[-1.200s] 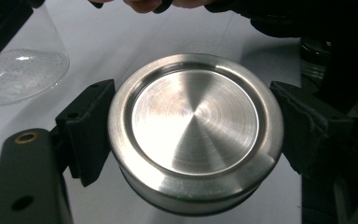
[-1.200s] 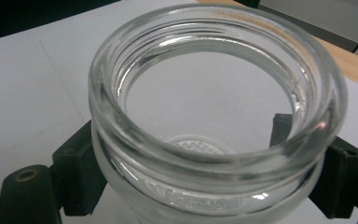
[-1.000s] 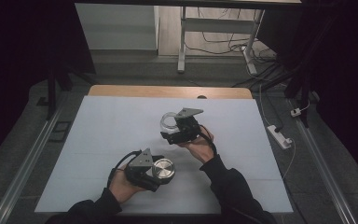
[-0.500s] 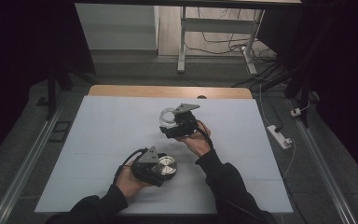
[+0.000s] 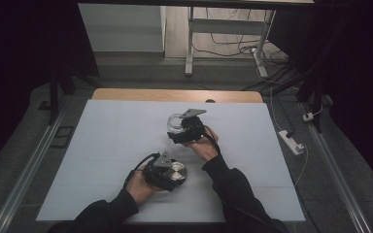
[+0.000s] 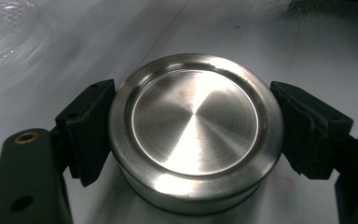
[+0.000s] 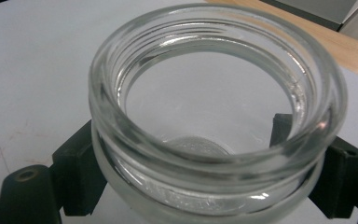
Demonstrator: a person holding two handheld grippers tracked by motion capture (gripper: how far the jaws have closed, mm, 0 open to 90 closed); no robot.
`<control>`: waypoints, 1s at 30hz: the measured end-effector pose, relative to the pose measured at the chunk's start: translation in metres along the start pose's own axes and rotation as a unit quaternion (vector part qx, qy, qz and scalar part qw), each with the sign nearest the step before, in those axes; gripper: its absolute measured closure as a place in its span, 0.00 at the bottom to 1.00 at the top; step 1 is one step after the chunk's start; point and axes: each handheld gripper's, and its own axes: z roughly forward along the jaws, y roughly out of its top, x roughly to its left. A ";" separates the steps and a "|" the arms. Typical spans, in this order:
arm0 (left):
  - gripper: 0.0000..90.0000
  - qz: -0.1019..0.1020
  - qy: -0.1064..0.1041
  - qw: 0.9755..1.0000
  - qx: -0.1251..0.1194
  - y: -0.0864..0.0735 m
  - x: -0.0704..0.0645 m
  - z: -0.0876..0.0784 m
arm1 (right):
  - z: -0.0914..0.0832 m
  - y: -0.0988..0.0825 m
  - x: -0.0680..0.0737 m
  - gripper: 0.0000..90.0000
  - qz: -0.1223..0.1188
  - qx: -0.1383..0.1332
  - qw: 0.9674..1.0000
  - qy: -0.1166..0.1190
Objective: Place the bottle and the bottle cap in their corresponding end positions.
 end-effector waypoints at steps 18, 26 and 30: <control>0.21 0.011 0.001 0.999 0.051 0.005 0.001 0.008 | 0.006 -0.009 -0.001 0.15 -0.010 0.012 1.000 0.007; 0.16 0.010 0.000 0.999 0.052 0.005 0.001 0.008 | 0.006 -0.008 0.000 0.06 0.004 0.020 1.000 0.021; 0.11 0.000 -0.002 0.999 0.049 0.004 0.001 0.007 | 0.003 -0.007 0.001 0.01 0.011 0.018 0.999 0.028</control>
